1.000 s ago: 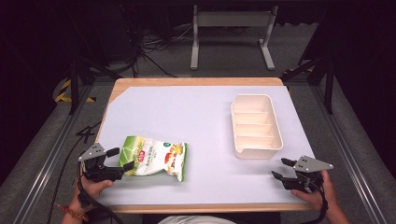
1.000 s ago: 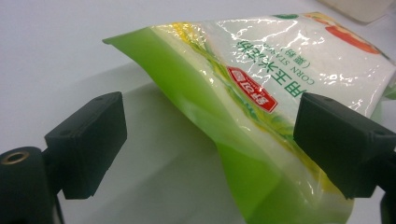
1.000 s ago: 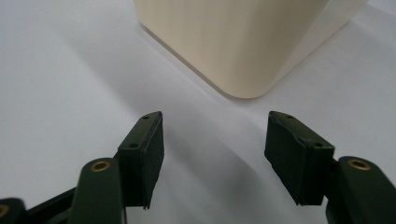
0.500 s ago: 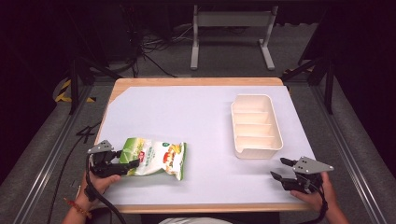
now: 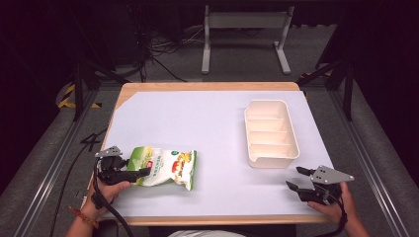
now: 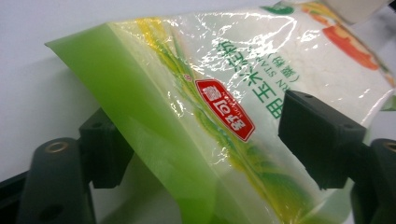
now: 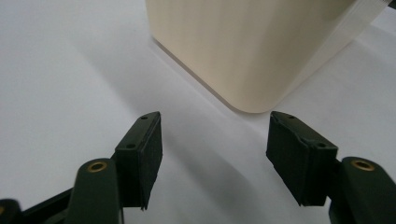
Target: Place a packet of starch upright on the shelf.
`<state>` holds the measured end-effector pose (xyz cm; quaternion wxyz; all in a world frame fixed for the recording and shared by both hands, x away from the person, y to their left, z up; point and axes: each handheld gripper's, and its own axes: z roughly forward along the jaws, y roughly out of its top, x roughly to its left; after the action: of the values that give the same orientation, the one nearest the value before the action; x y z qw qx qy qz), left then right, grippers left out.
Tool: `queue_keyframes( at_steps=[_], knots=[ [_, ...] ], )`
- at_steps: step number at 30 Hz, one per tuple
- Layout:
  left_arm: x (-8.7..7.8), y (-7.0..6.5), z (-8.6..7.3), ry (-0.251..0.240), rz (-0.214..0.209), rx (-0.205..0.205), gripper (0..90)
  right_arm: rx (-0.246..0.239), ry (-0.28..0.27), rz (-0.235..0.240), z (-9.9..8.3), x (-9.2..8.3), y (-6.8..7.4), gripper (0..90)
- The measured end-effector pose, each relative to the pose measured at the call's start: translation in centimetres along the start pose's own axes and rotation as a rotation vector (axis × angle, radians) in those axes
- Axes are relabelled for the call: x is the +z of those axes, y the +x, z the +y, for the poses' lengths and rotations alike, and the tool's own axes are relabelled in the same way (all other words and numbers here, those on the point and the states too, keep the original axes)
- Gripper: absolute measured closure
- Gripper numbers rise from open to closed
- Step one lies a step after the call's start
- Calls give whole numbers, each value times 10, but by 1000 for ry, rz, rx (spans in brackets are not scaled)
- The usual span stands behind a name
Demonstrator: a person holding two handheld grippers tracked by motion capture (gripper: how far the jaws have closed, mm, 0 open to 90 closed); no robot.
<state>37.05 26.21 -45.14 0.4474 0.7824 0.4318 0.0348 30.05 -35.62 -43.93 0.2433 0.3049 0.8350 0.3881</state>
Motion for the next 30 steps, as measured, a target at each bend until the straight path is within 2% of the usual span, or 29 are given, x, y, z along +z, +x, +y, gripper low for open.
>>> queue_keyframes(
  at_steps=[1,2,4,5,7,9,12,15,17,19,21,24,28,30],
  knots=[
    [1,0,-1,-1,-18,-10,160,-1,1,0,0,0,0,356],
    [3,1,-1,17,-33,-12,164,0,2,1,0,1,0,356],
    [8,-1,0,35,-37,-8,172,0,4,3,0,1,0,355],
    [9,-1,0,43,-55,-11,184,-1,6,4,0,1,1,354],
    [11,-2,0,46,-92,-9,241,-1,8,3,0,1,1,354],
    [10,-2,1,43,-106,-6,303,-1,8,6,1,1,1,354],
    [6,-1,0,28,-101,7,517,-3,10,6,1,2,1,354],
    [4,-4,0,19,-68,61,758,1,9,7,0,2,1,353],
    [4,-9,0,16,-67,100,862,-1,10,6,0,2,1,353],
    [3,-13,2,12,-47,135,889,-3,11,3,0,2,1,353],
    [1,-14,3,-2,-47,137,894,0,9,2,0,1,1,353],
    [-1,-20,9,-39,-28,164,897,0,9,-1,1,1,1,353],
    [-2,-31,22,-103,-11,227,898,-6,13,-3,1,1,1,352],
    [-1,-38,33,-92,6,282,898,-3,17,-5,1,2,1,351]
  ],
)
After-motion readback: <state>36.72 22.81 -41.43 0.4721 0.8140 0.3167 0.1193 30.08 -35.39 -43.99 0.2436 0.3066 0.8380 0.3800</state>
